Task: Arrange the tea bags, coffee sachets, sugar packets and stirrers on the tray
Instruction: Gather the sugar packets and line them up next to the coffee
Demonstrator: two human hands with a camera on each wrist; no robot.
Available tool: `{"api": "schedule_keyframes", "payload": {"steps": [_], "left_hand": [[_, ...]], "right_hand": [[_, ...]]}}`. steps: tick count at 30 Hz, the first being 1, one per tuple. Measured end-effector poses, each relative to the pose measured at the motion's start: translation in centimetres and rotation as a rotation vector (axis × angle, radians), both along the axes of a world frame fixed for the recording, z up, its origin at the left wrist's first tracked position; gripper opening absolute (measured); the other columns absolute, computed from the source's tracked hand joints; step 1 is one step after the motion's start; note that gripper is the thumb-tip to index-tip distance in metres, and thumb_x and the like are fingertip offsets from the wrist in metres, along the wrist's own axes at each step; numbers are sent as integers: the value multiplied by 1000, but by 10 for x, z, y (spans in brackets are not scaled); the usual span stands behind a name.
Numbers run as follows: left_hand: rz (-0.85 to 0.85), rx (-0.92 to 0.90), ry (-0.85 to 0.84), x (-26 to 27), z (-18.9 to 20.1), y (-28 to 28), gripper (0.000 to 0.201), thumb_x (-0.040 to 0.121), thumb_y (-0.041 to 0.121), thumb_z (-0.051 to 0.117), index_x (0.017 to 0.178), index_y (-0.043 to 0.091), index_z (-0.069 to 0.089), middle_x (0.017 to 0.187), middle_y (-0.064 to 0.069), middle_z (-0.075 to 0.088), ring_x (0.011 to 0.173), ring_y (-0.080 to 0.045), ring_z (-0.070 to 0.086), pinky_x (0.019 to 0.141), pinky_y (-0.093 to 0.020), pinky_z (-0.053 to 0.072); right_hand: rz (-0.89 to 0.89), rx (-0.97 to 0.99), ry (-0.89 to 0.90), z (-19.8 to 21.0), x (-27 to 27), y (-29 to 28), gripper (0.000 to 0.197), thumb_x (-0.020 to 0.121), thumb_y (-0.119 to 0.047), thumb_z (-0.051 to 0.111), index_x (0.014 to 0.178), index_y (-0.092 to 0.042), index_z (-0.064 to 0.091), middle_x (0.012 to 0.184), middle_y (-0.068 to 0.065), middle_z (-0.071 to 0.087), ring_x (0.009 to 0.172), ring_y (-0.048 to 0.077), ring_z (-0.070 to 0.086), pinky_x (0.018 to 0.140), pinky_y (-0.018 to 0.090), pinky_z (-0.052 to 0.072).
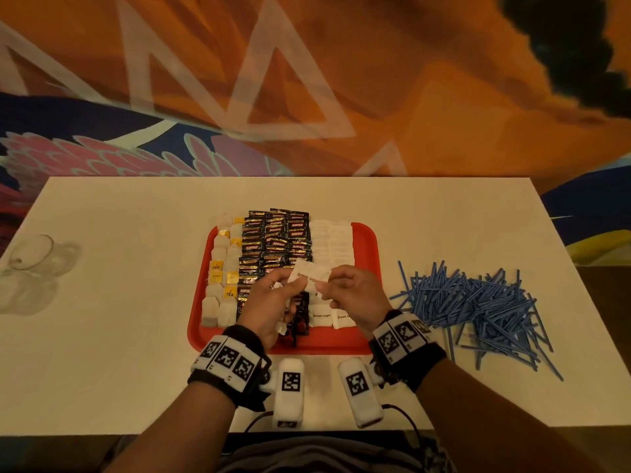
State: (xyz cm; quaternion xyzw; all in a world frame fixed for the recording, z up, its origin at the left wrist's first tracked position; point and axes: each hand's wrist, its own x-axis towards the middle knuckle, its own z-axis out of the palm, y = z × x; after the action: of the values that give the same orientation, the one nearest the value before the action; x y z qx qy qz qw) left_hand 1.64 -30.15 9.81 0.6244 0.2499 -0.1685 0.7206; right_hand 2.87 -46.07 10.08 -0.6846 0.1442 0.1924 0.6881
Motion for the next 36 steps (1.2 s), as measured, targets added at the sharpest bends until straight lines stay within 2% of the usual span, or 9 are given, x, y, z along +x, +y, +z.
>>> {"api": "schedule_keyframes", "payload": {"steps": [4, 7, 12, 14, 18, 23, 27, 30, 36], "left_hand": [[22, -19, 41, 1, -1, -2, 14, 90, 6, 69, 94, 17, 61, 69, 5, 57, 46, -9, 45, 42, -24, 31], [-7, -11, 18, 0, -1, -4, 15, 92, 6, 68, 90, 20, 61, 65, 10, 58, 47, -9, 44, 43, -23, 32], [-14, 25, 24, -2, -5, -6, 13, 91, 11, 70, 98, 22, 69, 67, 9, 62, 49, -11, 45, 41, -22, 33], [13, 24, 39, -1, -5, -6, 2, 91, 19, 72, 91, 20, 70, 71, 5, 63, 48, -11, 45, 42, -22, 33], [30, 120, 8, -3, -11, -6, 13, 90, 30, 73, 86, 18, 74, 72, 5, 64, 49, -11, 46, 45, -24, 35], [111, 206, 76, -6, -24, -2, 8, 93, 26, 70, 96, 20, 74, 79, 1, 74, 50, -10, 48, 45, -24, 37], [117, 122, 178, -13, -30, 9, 9, 94, 23, 68, 100, 17, 71, 84, 0, 73, 52, -11, 48, 44, -24, 36], [108, 123, 198, -18, -34, 17, 9, 94, 22, 68, 100, 15, 70, 86, -2, 72, 52, -11, 47, 45, -23, 35], [129, 147, 209, -28, -40, 32, 9, 94, 21, 68, 100, 14, 70, 80, 0, 72, 50, -11, 48, 46, -24, 33]], "right_hand": [[-103, -47, -7, -4, 1, -2, 15, 76, -11, 81, 78, -15, 67, 75, 1, 68, 69, 11, 63, 60, 24, 50], [-208, 66, 53, -7, 2, -3, 15, 78, -8, 79, 81, -11, 64, 80, 2, 68, 76, 13, 63, 63, 27, 52], [17, 127, 139, -11, -2, -4, 14, 81, -9, 77, 87, -7, 66, 91, 12, 73, 78, 18, 71, 62, 27, 55], [7, 96, 122, -15, -1, -5, 15, 80, -7, 78, 89, -4, 66, 87, 12, 73, 75, 19, 72, 59, 27, 54], [-21, 54, 121, -25, -4, -7, 21, 82, -10, 76, 95, 4, 67, 86, 14, 73, 75, 21, 72, 60, 28, 55], [-47, -119, 133, -52, -6, -15, 11, 84, -7, 74, 88, -3, 64, 89, 17, 72, 73, 22, 71, 59, 27, 56], [55, -381, 220, -90, -11, -22, 18, 81, -21, 77, 95, -13, 68, 94, 6, 73, 82, 19, 72, 78, 39, 61], [56, -389, 271, -107, -18, -19, 29, 82, -16, 77, 107, -8, 68, 94, 6, 71, 81, 19, 72, 78, 37, 61], [110, -513, 255, -118, -20, -12, 27, 82, -24, 77, 106, -13, 70, 98, 3, 72, 87, 18, 69, 85, 30, 56]]}}
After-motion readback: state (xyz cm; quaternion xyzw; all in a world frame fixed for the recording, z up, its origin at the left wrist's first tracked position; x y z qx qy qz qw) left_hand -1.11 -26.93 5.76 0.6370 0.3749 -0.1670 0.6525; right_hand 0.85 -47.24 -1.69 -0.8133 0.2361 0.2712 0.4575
